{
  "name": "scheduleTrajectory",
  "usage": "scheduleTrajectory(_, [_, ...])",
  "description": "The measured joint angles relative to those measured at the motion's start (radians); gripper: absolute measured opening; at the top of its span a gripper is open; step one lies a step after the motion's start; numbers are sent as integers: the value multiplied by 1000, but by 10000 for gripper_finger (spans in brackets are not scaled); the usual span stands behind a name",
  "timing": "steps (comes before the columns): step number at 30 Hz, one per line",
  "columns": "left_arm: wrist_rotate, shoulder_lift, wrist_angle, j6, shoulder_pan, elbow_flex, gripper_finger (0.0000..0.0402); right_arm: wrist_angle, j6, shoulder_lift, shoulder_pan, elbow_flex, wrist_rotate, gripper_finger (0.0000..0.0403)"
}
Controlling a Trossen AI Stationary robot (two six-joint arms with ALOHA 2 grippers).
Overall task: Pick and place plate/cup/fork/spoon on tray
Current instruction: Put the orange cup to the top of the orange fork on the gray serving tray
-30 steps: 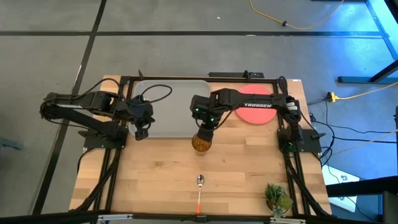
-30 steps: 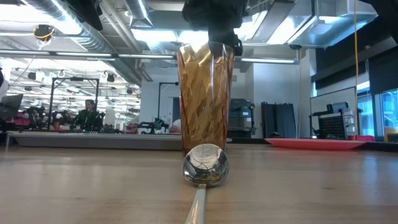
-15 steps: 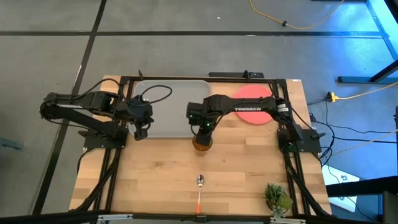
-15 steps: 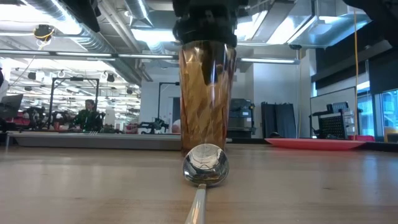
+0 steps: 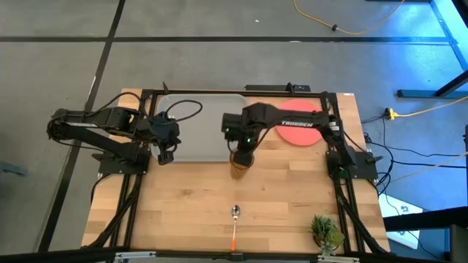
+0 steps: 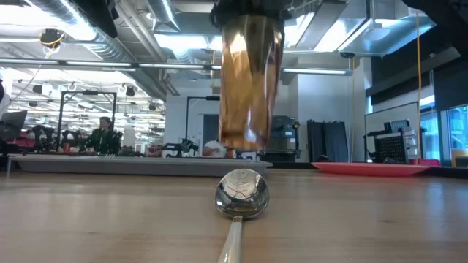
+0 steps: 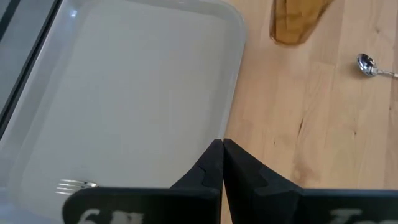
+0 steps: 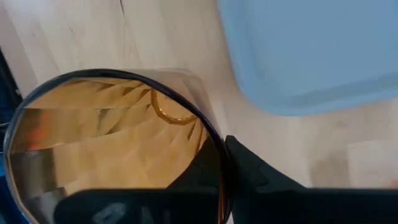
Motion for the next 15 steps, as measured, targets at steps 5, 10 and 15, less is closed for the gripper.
scheduleTrajectory(5, [0, 0, 2, 0, 0, 0, 0, -72, 11, -2, -76, 141, 50, 10])
scheduleTrajectory(10, [0, 0, 2, 1, 0, 0, 0, -101, 29, 0, -180, 185, 80, 9])
scheduleTrajectory(15, [0, 0, 2, 20, 0, 0, 0, -90, 26, 18, -276, 185, 84, 9])
